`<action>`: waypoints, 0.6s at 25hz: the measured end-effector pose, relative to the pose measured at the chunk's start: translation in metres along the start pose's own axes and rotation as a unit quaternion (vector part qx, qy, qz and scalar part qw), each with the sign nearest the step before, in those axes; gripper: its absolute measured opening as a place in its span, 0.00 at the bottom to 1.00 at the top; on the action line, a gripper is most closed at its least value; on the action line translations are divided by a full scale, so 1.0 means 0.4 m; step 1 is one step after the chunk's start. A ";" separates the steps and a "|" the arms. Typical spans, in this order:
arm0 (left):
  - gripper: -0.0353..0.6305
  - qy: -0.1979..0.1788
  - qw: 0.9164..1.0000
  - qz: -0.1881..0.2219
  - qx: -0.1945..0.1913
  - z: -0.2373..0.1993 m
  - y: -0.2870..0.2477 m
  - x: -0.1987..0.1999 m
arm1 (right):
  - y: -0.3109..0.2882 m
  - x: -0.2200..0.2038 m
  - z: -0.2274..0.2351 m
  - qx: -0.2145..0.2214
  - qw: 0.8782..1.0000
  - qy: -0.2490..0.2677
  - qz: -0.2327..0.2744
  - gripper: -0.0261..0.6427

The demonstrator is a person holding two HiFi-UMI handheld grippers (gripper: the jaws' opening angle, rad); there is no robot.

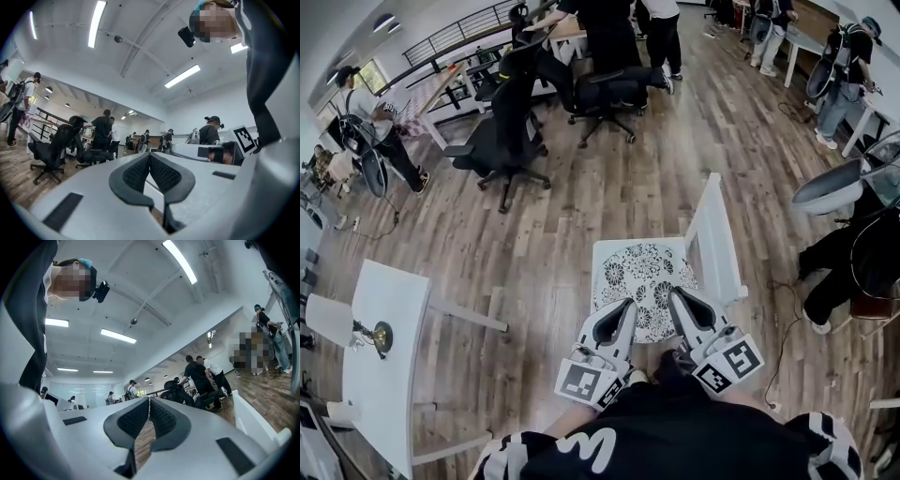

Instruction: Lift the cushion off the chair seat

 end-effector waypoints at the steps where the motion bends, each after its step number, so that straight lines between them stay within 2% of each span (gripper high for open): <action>1: 0.06 0.001 1.000 -0.001 0.004 -0.004 0.001 0.000 | -0.006 0.002 0.002 0.003 1.000 0.000 -0.001 0.07; 5: 0.06 0.009 1.000 -0.007 0.018 -0.029 -0.007 -0.020 | -0.014 0.004 0.012 0.009 1.000 0.008 -0.004 0.07; 9: 0.06 0.020 0.999 -0.043 0.015 -0.055 -0.039 -0.091 | 0.000 -0.023 0.042 -0.006 1.000 -0.005 -0.019 0.07; 12: 0.07 0.001 0.996 -0.093 0.008 -0.069 -0.076 -0.181 | 0.009 -0.063 0.068 -0.017 0.999 -0.016 -0.038 0.07; 15: 0.19 0.009 0.987 -0.161 -0.010 -0.082 -0.118 -0.294 | 0.020 -0.098 0.085 -0.024 0.998 -0.023 -0.057 0.07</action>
Point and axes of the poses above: the fingertips, and each gripper's own axes: y backward along the fingers, z to its right, x out of its top, the point moved 3 cm from there along y, backward along the fingers, and after that the axes turned 6 degrees about -z, right-handed, at the moved point
